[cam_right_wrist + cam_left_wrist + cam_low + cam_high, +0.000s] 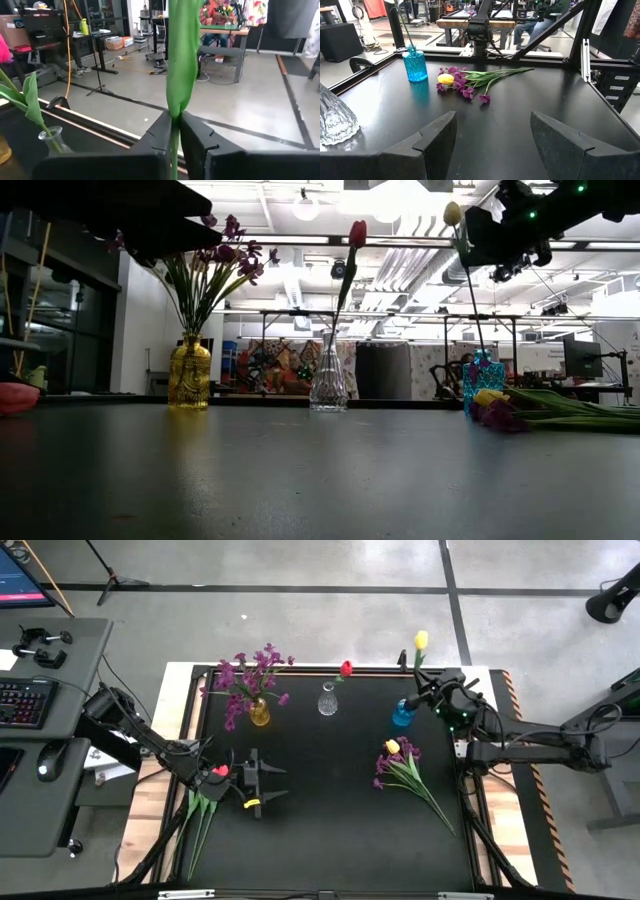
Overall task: Sort flowers into vase by color
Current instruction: Put the right yellow flower into the blue flower vase
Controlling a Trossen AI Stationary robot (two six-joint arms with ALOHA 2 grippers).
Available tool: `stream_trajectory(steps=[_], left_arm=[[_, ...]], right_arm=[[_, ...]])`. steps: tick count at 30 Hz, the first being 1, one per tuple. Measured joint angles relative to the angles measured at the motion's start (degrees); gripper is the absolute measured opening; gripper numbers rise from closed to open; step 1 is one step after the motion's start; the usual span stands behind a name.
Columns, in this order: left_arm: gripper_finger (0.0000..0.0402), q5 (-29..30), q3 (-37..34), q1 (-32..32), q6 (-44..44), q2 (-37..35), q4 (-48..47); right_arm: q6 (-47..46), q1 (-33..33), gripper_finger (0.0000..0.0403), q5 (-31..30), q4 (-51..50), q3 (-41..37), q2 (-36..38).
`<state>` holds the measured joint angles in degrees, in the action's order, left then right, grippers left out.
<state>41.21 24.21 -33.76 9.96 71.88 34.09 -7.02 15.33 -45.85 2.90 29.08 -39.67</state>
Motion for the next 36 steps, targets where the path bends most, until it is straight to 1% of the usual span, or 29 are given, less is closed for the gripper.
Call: stream_trajectory(steps=[4,9,12,14,18,22,28,30,34,36], left_arm=[[0.0241,0.0,0.0,0.0,0.0,0.0,-0.03],[0.0241,-0.11,0.0,0.0,0.04,0.0,-0.03],[0.0241,-0.13,0.0,0.0,0.48,0.0,-0.03],[0.0241,-0.15,0.0,0.0,0.49,0.0,-0.03],[0.0241,-0.13,0.0,0.0,0.65,0.0,-0.01],[0.0241,-0.13,0.0,0.0,1.04,0.0,-0.01],[0.0241,-0.13,0.0,0.0,1.07,0.0,0.01],[0.0241,-0.13,0.0,0.0,1.07,0.0,-0.01],[0.0241,-0.11,0.0,0.0,1.07,0.0,0.01],[0.0241,-0.11,0.0,0.0,1.07,0.0,0.01]], right_arm=[[-3.29,0.0,0.006,1.8,-4.12,0.04,2.42],[-8.17,0.0,0.0128,3.08,-10.91,0.04,6.09],[-10.63,0.0,0.0169,4.98,-15.53,0.05,8.03],[-12.19,0.0,0.0193,6.78,-19.06,0.11,9.14],[-15.36,0.0,0.0226,13.03,-25.59,0.11,11.45],[-19.74,0.0,0.0238,20.02,-31.3,0.11,13.26],[-25.69,0.0,0.0236,31.2,-39.28,0.11,14.26],[-27.67,0.0,0.0236,35.88,-41.25,0.11,14.21],[-32.72,-0.02,0.0236,47.19,-43.67,0.11,14.13],[-35.17,-0.03,0.0236,51.59,-44.03,0.11,14.13]])
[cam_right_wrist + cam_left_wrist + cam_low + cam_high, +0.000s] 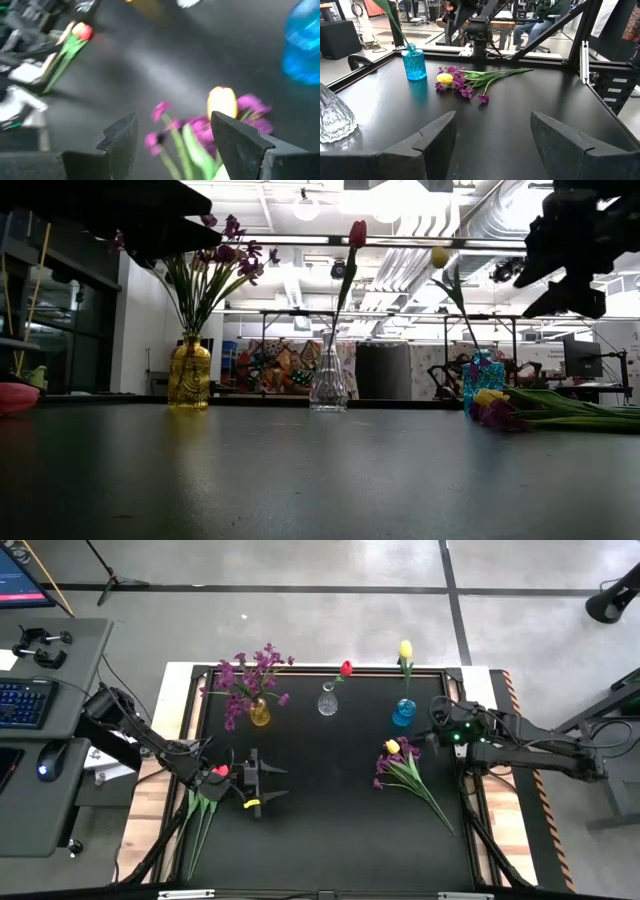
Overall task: Sort flowers into vase by color
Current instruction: Put the right yellow flower into the blue flower vase
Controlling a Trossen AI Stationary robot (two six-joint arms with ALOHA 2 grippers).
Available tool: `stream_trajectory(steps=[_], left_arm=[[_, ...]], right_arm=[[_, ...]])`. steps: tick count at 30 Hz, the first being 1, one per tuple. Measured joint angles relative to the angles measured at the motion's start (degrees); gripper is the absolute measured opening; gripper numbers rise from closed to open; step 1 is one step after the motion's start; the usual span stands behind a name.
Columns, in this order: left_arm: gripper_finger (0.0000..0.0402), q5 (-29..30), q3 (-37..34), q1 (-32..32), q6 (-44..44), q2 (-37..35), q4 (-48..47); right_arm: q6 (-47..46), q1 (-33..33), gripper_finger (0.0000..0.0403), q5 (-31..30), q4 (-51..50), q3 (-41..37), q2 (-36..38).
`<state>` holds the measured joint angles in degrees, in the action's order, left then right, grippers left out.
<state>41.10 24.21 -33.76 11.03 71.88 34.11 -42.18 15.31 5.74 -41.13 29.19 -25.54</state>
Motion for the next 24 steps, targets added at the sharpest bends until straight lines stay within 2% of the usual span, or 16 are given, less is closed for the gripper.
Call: stream_trajectory(steps=[3,9,15,20,24], left_arm=[[0.0241,0.0,0.0,0.0,0.01,0.0,0.0],[0.0241,0.02,0.0,0.0,0.44,0.0,0.0],[0.0241,0.02,0.0,0.0,0.42,0.0,-0.02],[0.0241,0.02,0.0,0.0,0.42,0.0,-0.01],[0.0241,0.02,0.0,0.0,0.4,0.0,-0.01]], right_arm=[[-2.78,-1.0,0.0236,2.44,-0.02,0.0,0.0],[-6.1,-7.83,0.0236,-0.57,-0.01,0.0,-2.99],[-16.48,-19.36,0.0236,-0.98,-1.4,0.0,-10.8],[-26.99,-31.63,0.0236,-0.89,-8.53,0.0,-17.22],[-34.31,-39.39,0.0236,-6.43,-12.18,0.0,-20.7]])
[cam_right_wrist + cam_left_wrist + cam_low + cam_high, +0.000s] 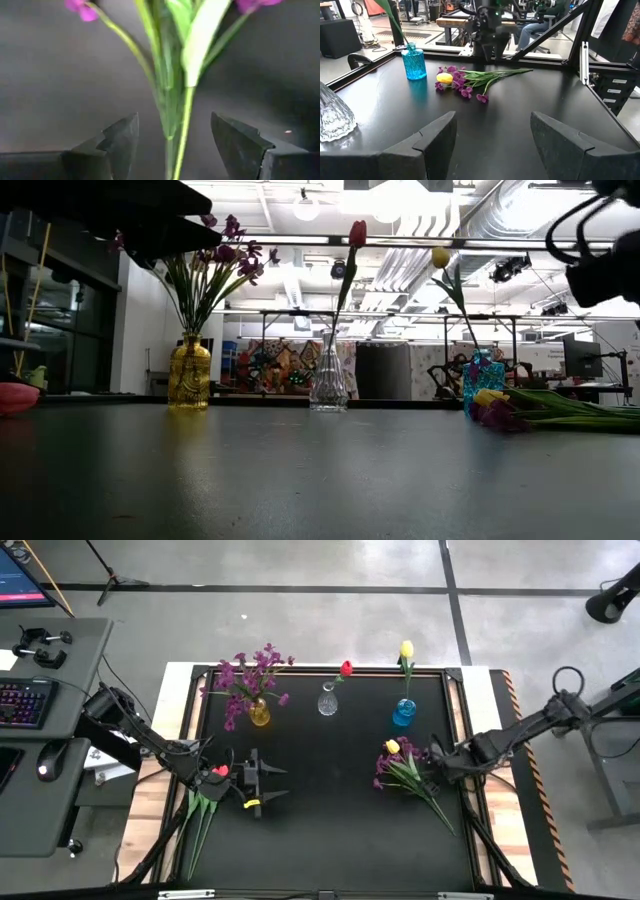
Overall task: Sort flowers into vase by color
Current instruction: Put the right yellow flower into the blue flower vase
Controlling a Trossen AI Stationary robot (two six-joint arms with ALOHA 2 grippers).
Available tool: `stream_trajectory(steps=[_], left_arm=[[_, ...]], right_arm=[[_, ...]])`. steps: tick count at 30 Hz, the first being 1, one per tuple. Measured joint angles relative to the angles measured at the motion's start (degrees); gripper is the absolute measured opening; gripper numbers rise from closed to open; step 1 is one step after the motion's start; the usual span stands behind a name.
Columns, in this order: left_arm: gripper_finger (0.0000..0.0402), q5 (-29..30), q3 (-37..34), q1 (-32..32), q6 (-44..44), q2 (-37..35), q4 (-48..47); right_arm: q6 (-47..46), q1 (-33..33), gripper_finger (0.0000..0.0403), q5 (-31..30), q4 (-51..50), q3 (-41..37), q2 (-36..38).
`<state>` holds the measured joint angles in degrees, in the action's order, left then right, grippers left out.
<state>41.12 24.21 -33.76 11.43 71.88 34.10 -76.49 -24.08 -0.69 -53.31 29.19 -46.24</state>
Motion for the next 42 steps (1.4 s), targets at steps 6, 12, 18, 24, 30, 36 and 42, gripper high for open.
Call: stream_trajectory(steps=[6,12,18,24,30,36,42], left_arm=[[0.0241,0.0,0.0,0.0,0.01,0.0,-0.01],[0.0241,0.02,0.0,0.0,-0.01,0.0,0.01],[0.0241,0.04,0.0,0.0,-0.05,0.0,0.0],[0.0241,0.04,0.0,0.0,-0.04,0.0,-0.01],[0.0241,0.04,0.0,0.0,-0.06,0.0,-0.01],[0.0241,0.04,0.0,0.0,-0.06,0.0,-0.01],[0.0241,0.04,0.0,0.0,-0.06,0.0,-0.01]], right_arm=[[-4.64,-4.59,0.0235,-5.78,-0.23,0.0,-5.29],[-4.46,-4.91,0.0206,-4.74,-0.22,0.0,-12.54],[-2.97,-4.91,0.0156,-1.79,1.27,0.0,-17.03],[-0.94,-4.91,0.0133,-1.55,5.69,0.0,-17.09],[-0.61,-4.85,0.013,-1.39,4.85,0.0,-17.11],[-1.02,-4.85,0.0128,-1.38,3.29,0.0,-17.11],[-1.33,-4.85,0.0101,-2.08,3.4,0.0,-17.11]])
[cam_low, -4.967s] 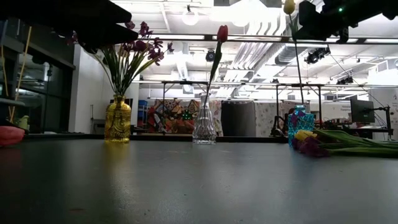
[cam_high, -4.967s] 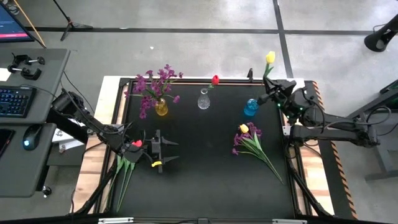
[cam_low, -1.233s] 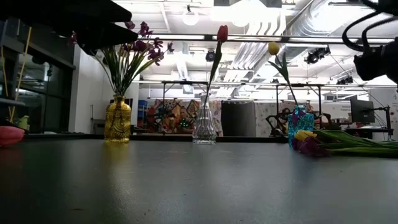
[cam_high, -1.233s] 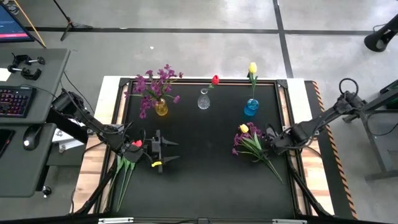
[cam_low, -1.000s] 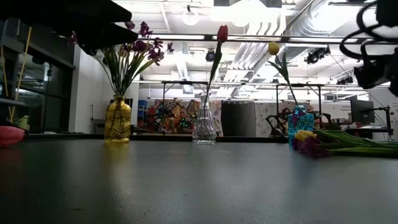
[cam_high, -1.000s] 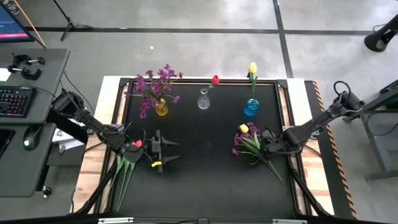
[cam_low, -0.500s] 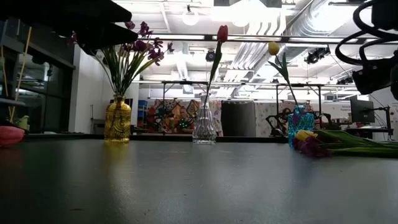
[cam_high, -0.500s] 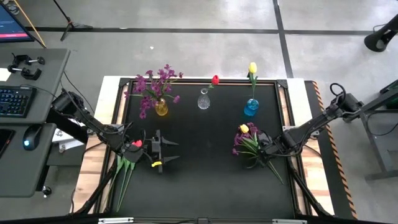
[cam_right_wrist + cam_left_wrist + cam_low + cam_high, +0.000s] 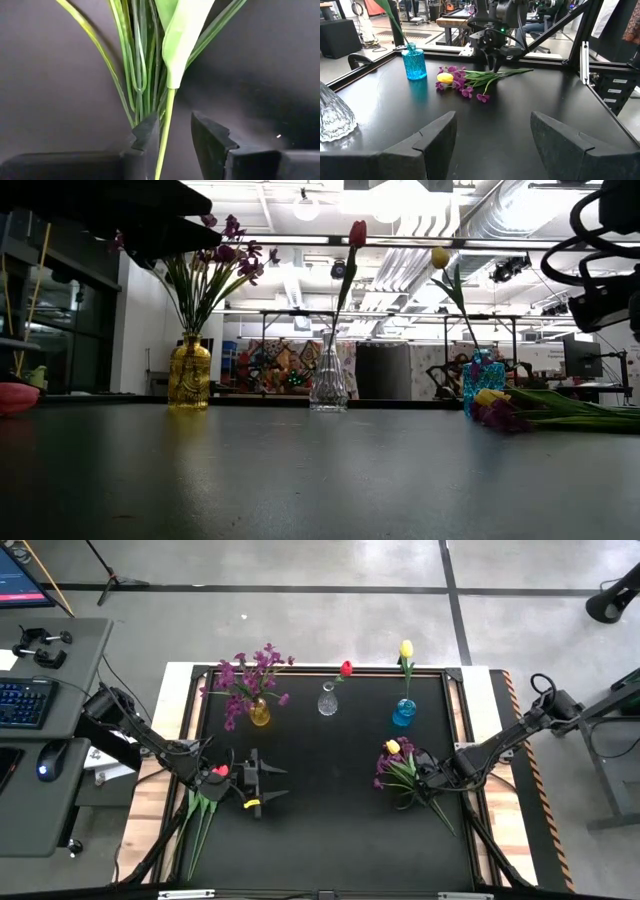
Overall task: Sort flowers into vase by color
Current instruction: Put the right yellow flower into the blue flower vase
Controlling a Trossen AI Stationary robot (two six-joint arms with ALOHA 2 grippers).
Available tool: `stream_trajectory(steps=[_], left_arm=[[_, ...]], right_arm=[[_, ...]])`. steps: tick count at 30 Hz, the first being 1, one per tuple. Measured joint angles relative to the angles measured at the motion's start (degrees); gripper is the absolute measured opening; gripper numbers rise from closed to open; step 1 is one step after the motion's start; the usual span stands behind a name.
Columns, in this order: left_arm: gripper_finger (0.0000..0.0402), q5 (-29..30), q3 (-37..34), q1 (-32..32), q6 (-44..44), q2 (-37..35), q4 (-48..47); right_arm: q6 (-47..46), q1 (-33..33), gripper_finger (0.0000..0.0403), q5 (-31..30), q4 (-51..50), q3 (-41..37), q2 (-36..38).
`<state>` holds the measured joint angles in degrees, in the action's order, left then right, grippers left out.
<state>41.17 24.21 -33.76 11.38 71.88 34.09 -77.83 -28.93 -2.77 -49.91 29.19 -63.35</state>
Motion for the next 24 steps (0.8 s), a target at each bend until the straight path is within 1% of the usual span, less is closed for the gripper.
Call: stream_trajectory(steps=[6,12,24], left_arm=[[0.0241,0.0,0.0,0.0,0.0,0.0,0.0],[0.0241,0.0,0.0,0.0,0.0,0.0,-0.01],[0.0241,0.0,0.0,0.0,0.0,0.0,-0.01]], right_arm=[[-0.17,0.0,0.0083,-0.83,0.07,0.0,0.0],[-0.17,0.0,0.0083,-0.76,1.77,0.0,0.0],[-0.4,0.0,0.0083,-0.65,1.68,0.0,0.0]])
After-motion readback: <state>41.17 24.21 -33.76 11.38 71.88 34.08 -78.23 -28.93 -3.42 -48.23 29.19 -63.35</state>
